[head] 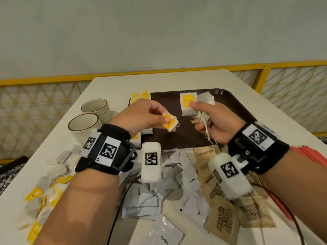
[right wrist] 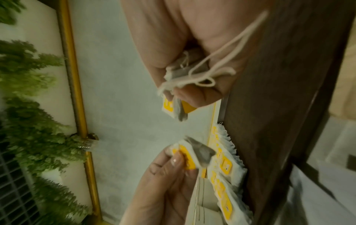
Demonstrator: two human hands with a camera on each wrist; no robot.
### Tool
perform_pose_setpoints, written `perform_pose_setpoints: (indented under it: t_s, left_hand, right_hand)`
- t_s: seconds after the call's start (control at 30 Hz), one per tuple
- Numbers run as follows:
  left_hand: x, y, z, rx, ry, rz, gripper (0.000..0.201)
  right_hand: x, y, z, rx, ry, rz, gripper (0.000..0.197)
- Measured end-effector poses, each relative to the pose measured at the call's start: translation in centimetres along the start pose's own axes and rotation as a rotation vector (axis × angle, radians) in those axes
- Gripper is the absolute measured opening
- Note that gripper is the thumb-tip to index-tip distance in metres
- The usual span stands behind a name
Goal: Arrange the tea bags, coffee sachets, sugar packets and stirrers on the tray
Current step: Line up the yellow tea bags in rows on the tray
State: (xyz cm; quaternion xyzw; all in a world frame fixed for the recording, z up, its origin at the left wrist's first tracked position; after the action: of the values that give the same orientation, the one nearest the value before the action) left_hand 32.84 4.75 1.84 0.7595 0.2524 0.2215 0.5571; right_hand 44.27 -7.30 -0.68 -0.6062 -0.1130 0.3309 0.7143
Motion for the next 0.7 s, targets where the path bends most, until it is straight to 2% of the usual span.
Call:
perform_pose_setpoints:
  t_s: [0.13,0.33,0.57,0.7]
  left_hand:
    - [0.9,1.9,-1.2,-0.115,0.095,0.076,0.012]
    - [2.2,5.0,-1.0,-0.208,0.238,0.244,0.017]
    - [3.0,5.3,-0.2,-0.435,0.270,0.226,0.025]
    - [3.3,5.6,-0.3,-0.505,0.259,0.164,0.025]
  right_hand:
    - [-1.4,0.2,0.4,-0.062,-0.072,-0.059,0.019]
    - [-0.9,-1.4,1.6,0.088,-0.048,-0.120,0.016]
    - [-0.1,-3.5,2.7,0.138,-0.003,-0.263,0.011]
    - [0.1,-4.6,3.0,0.138,0.023,-0.329,0.016]
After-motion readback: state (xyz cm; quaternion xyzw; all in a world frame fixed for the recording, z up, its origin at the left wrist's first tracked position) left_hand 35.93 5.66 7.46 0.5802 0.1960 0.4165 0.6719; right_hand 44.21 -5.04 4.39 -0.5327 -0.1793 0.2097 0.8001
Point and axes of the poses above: each hand's wrist, its own x-axis towards the middle knuckle, its own z-axis out of the palm, y = z × x, the point moved 9 cm from there along x, towards the middle knuckle, and after that the axes turned 12 degrees about y, right-handed, at the moved point
